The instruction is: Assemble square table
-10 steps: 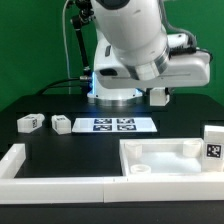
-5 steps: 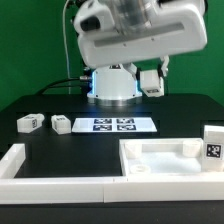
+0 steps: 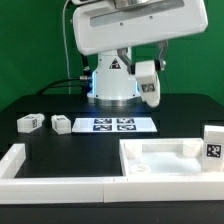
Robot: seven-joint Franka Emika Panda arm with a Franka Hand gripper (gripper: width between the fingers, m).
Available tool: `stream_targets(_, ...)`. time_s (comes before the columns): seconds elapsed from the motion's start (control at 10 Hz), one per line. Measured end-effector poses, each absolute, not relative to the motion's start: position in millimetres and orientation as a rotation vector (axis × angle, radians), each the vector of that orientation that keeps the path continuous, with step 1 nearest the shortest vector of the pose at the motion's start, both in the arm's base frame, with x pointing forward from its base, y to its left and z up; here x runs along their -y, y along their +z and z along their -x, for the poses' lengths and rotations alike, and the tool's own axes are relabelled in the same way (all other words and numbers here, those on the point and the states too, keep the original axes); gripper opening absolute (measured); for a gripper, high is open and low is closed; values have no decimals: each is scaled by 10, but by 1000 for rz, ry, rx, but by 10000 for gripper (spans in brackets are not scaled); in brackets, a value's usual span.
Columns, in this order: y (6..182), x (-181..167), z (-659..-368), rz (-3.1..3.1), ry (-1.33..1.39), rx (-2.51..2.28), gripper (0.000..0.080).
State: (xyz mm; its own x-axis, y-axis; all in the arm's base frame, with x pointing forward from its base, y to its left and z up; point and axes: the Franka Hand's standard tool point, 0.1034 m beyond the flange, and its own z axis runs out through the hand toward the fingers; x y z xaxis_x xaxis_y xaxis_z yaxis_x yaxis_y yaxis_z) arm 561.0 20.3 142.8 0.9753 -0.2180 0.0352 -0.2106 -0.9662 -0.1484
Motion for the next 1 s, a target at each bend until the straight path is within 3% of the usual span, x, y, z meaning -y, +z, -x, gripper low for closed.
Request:
stream_targets(0.1,1418,-178,-5680,2994,-159,-305,291)
stream_targets(0.3,1636,63,-6084,3029,-468,-150,291)
stream_targets(0.5,1764,67,-6148,3011,-620,-197,291)
stream_targets(0.7,1732,150,-6136,3025,-795,-184,291)
stream_targets(1.0,1638,137,-6165,3035,-820,-173,291)
